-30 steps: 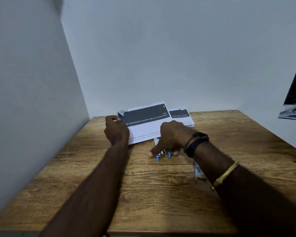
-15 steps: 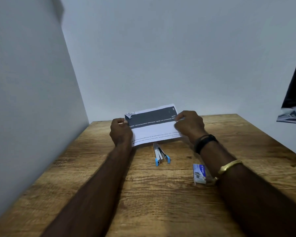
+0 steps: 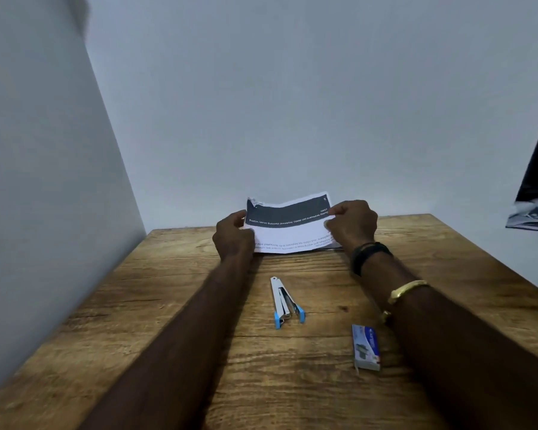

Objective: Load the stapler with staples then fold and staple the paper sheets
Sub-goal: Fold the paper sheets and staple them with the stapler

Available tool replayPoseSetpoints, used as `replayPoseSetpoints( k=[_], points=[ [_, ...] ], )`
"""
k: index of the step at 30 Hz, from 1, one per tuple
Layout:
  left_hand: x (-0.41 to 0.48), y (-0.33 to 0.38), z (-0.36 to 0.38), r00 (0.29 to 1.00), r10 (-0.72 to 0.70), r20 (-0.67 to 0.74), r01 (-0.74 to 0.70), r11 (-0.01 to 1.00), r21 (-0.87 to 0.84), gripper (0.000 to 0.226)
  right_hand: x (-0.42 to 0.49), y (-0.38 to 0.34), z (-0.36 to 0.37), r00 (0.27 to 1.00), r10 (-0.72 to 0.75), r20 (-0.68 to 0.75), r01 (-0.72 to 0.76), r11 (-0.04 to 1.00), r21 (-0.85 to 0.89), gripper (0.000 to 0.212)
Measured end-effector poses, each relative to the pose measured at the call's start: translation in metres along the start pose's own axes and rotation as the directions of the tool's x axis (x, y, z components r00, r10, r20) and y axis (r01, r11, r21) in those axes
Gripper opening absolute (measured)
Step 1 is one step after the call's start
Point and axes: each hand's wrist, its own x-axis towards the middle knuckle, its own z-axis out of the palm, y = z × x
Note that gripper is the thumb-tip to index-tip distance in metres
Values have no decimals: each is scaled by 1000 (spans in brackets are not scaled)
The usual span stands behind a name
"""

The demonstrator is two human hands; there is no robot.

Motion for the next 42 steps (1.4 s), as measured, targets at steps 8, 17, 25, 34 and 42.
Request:
replayPoseSetpoints(
  k=[8, 17, 25, 34, 42],
  points=[
    [18, -11, 21, 997, 47, 63, -62, 961, 269, 49, 25, 15, 22, 999, 32, -7, -32, 993, -109, 25],
    [24, -8, 29, 994, -43, 105, -20, 845, 534, 35, 29, 18, 32, 997, 56, 48, -43, 968, -247, 11],
    [3, 7, 15, 991, 86, 101, -123, 881, 456, 33, 10, 5, 20, 985, -99, 142, 133, 958, -255, 9],
    [-61, 28, -10, 955, 38, 295, -204, 805, 556, 21, -53, -22, -9, 944, -138, 299, 240, 911, -336, 15],
    [-110, 30, -34, 936, -23, 351, -195, 795, 574, 31, -105, -29, -45, 912, -148, 384, 337, 804, -490, 20]
  ],
)
